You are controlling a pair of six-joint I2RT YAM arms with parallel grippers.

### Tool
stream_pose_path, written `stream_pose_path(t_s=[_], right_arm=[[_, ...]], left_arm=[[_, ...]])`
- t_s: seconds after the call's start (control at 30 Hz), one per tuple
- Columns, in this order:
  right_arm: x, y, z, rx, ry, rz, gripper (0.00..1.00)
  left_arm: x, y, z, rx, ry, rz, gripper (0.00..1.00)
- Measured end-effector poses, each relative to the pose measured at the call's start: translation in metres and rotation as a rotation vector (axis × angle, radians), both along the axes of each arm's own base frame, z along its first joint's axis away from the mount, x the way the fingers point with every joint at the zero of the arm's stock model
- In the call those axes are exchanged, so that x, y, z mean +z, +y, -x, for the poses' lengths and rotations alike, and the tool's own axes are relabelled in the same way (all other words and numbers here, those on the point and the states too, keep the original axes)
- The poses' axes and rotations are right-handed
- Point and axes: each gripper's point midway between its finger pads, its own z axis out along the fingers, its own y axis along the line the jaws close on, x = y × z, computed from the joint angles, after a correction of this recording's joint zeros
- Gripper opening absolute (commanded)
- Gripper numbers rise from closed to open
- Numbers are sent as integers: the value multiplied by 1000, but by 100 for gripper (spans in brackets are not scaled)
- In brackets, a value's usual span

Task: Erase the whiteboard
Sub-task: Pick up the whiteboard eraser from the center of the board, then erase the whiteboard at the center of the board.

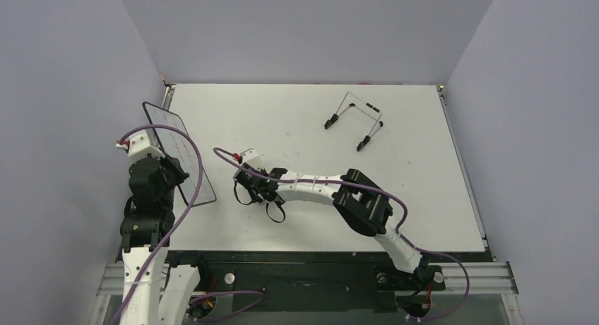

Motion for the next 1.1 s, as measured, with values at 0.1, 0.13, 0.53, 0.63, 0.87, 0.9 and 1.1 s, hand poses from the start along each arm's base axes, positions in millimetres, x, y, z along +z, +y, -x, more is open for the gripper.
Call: stream_pose_path(t_s=[0.1,0.13,0.53,0.63,0.87,0.9,1.1], right_arm=[[0,-4,-2,83,-27,30,0],[1,-10,-2,122,-31,51,0],[76,-202,-41,463,50,-26,0],[118,-231,-35,534,-65,-77,0],[177,-219,0,762,-255,-174,0],[180,-218,1,763,-261,-181,0],[182,-221,-18,659,-301,-203,0]], left_arm=[[-2,-8,-1,-46,7,8,0],[-3,-13,-2,-74,12,13,0],[-28,-135,-12,-701,60,303,0],[-39,-173,-14,-850,108,374,0],[-84,-272,-3,-1131,296,411,0],[-94,-283,0,-1151,332,414,0],[-130,-310,0,-1147,427,412,0]])
